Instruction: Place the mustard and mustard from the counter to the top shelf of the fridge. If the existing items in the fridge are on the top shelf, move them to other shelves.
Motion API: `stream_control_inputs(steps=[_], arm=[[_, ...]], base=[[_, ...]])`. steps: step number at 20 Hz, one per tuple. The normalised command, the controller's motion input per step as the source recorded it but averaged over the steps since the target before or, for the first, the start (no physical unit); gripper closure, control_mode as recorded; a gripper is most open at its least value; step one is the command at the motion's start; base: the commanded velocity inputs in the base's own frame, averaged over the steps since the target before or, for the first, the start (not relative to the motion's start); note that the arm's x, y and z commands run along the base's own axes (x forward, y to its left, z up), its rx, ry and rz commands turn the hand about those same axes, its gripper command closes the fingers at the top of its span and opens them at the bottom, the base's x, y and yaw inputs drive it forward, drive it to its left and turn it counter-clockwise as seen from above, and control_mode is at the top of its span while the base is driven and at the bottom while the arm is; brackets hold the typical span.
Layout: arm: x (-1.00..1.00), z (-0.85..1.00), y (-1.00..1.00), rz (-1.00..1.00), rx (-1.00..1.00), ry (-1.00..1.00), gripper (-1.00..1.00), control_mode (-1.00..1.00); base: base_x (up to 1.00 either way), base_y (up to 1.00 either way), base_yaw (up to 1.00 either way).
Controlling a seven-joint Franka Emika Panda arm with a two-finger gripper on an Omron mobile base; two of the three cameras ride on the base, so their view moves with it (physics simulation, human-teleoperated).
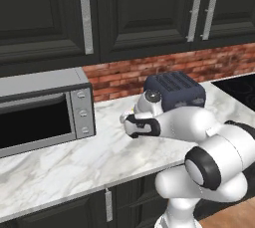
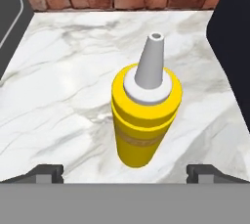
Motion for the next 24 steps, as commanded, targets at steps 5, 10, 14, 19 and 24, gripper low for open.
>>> stream_control_inputs(steps=[5, 10, 14, 19, 24], arm=[[0.23, -0.09, 0.00, 0.00, 0.04, 0.00, -1.00, -1.00], [0.15, -0.02, 0.00, 0.00, 0.00, 0.00, -1.00, -1.00], [0.09, -0.01, 0.00, 0.00, 0.00, 0.00, -1.00, -1.00], [0.08, 0.00, 0.00, 0.00, 0.00, 0.00, -1.00, -1.00], [0.08, 0.00, 0.00, 0.00, 0.00, 0.00, -1.00, -1.00]], base=[[0.00, 0.00, 0.00], [0.00, 0.00, 0.00], [0.00, 0.00, 0.00], [0.00, 0.00, 0.00], [0.00, 0.00, 0.00]])
